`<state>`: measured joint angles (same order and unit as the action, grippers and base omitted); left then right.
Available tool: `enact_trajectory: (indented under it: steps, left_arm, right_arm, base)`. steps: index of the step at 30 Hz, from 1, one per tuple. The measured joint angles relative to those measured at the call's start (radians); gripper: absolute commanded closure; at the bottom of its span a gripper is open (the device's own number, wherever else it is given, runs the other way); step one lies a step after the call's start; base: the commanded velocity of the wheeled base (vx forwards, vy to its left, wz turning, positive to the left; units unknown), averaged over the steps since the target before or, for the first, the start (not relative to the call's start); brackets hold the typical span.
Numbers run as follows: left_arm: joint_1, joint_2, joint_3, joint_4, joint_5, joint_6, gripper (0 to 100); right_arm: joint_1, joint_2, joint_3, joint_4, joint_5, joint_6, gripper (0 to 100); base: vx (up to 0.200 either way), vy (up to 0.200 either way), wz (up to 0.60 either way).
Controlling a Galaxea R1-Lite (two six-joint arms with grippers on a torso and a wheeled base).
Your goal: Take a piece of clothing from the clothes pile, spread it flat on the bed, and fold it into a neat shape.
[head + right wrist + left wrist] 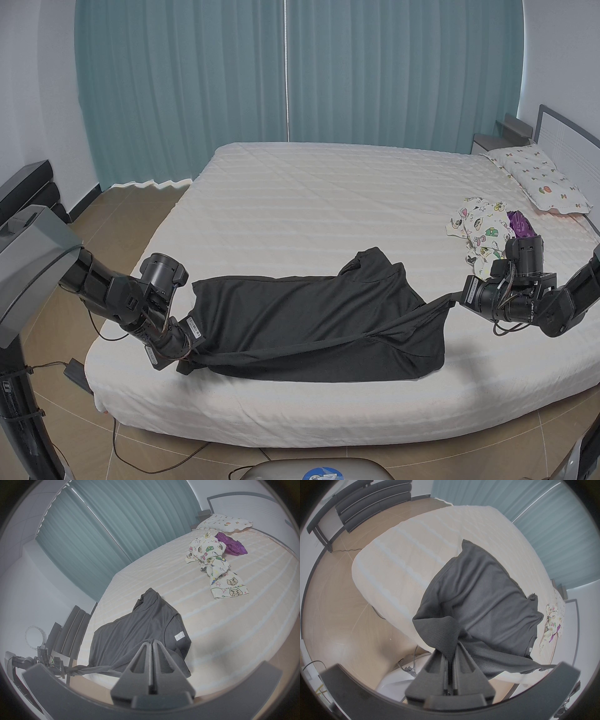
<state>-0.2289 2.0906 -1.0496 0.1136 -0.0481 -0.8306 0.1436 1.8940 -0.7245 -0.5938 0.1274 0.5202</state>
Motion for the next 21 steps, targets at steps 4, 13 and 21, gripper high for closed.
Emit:
enact_trajectory:
  steps: [4,13,21]
  left_arm:
    - [-0.002,0.0,0.023,0.0,0.0,0.007,100]
    - [0.01,0.034,-0.074,-0.006,0.0,-0.001,100]
    - [0.033,0.135,-0.241,-0.003,0.001,-0.01,100]
  right_arm:
    - [0.003,-0.017,0.022,-0.001,0.0,-0.004,100]
    - [0.003,0.019,-0.027,-0.005,0.001,-0.003,100]
    - [0.013,0.136,-0.161,0.003,-0.009,0.0,100]
  base:
    - [0.0,0.0,0.0]
    - [0.0,0.0,0.0]
    - [0.0,0.0,0.0]
